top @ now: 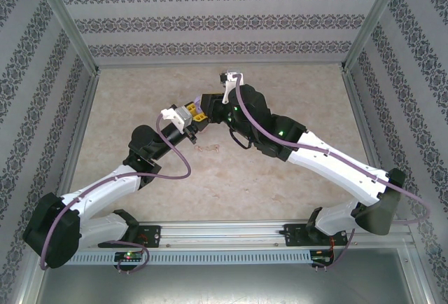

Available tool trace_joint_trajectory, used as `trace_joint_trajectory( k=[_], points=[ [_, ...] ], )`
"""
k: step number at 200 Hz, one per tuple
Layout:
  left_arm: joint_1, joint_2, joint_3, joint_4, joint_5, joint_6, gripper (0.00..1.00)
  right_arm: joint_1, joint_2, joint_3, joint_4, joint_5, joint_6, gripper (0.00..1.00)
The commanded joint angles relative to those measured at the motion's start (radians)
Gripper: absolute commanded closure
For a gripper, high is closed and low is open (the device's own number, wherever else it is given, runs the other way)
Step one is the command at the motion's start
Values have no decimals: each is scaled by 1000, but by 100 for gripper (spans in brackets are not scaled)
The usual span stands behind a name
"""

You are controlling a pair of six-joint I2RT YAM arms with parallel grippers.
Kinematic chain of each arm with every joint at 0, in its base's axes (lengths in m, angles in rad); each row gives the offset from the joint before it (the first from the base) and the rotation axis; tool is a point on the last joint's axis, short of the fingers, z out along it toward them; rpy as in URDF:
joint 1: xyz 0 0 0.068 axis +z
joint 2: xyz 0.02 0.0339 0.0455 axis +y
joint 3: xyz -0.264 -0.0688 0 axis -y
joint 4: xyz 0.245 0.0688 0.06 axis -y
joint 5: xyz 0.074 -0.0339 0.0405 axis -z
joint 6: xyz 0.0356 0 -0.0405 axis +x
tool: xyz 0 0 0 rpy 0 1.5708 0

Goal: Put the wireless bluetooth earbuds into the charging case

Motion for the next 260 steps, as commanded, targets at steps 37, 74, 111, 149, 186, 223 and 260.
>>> trace_joint_trajectory(
  k=[37, 74, 111, 149, 186, 223, 260],
  points=[
    [-11, -38, 26, 35, -2, 7, 100, 9, 7, -32, 9, 50, -8, 81],
    [-11, -42, 26, 35, -14, 9, 100, 11, 19, -39, 8, 3, -7, 82],
    [-12, -43, 26, 40, -14, 9, 100, 17, 18, -70, 13, 0, 8, 82],
    [-11, -41, 29, 38, -16, 9, 100, 23, 27, -61, 16, -14, -5, 82],
    [-11, -48, 23, 47, -23, 13, 100, 29, 29, -56, 6, 13, -27, 83],
    [-11, -67, 15, 48, -13, 16, 100, 30, 7, -72, 8, 83, -39, 83],
    [-11, -72, 15, 50, -16, 17, 100, 38, 30, -55, 4, 39, -40, 83]
  ],
)
